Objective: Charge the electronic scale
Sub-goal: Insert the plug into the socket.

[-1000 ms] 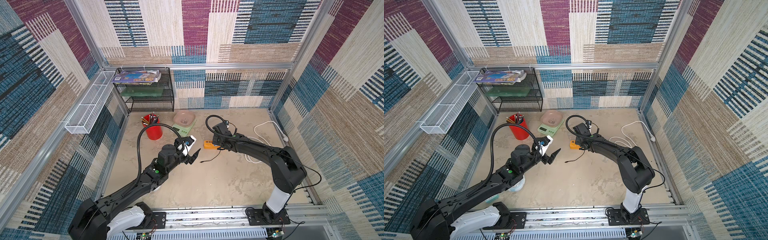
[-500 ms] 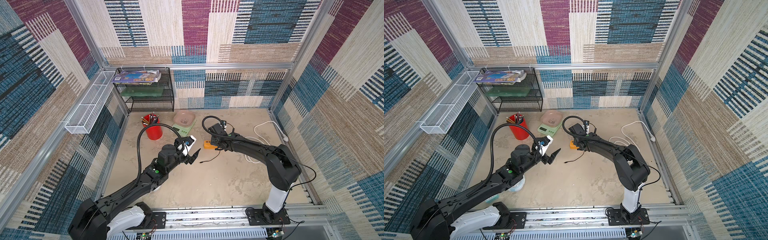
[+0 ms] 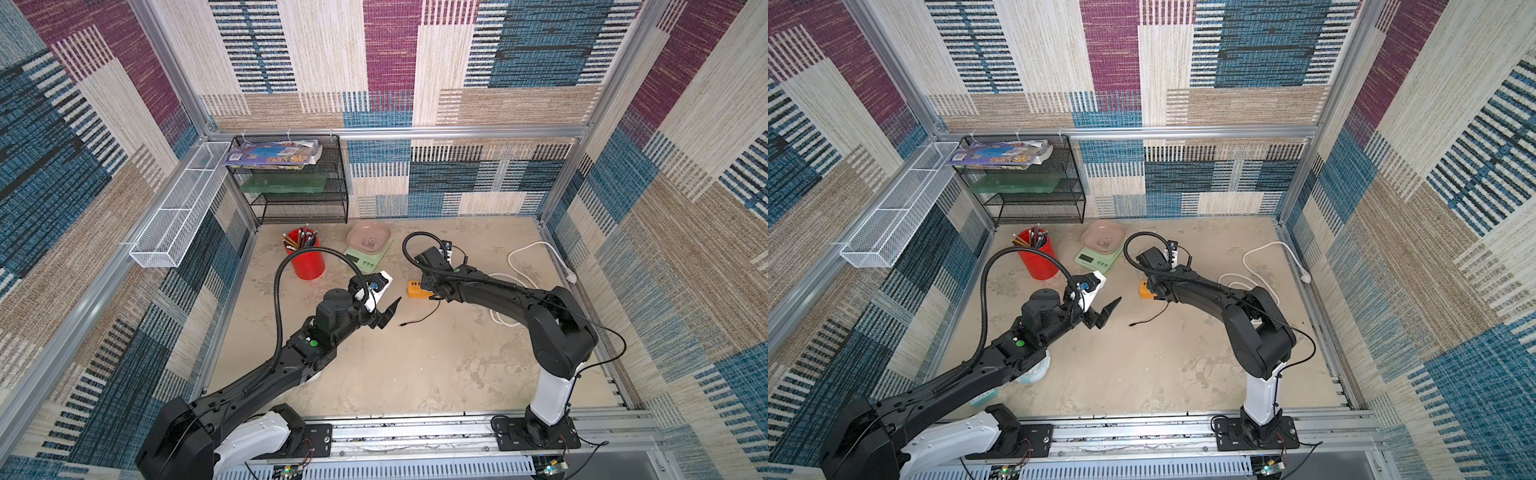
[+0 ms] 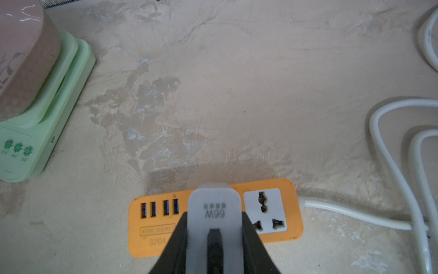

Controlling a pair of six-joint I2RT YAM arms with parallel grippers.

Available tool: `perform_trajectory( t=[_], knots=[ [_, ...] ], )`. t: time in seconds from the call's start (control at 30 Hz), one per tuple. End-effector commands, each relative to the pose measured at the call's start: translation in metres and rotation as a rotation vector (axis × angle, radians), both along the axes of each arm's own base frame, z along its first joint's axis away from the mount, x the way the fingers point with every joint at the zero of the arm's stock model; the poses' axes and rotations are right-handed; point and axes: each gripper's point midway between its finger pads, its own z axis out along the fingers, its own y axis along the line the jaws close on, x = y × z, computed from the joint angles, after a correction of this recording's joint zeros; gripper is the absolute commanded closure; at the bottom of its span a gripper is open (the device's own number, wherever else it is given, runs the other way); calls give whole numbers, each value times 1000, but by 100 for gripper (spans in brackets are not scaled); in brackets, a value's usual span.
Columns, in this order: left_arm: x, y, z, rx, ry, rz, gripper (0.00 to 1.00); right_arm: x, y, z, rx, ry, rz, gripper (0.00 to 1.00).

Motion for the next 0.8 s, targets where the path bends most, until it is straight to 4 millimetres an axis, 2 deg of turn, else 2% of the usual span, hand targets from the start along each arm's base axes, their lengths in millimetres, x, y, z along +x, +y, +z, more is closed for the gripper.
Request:
perform_trajectory(
  t=[0.0,0.2,0.53,0.77],
  knots=[
    [1,3,-2,9,5,17,11,-5,7,-10,15,44,41,82],
    [1,3,-3,8,8,15,11,-7,9,-8,10,46,56,82],
    [1,2,-3,8,10,12,11,-9,3,-19,-57,80,52,84],
    [2,1,-5,13,17,14,11,-16,5,-40,-85,147,75,85]
  ],
)
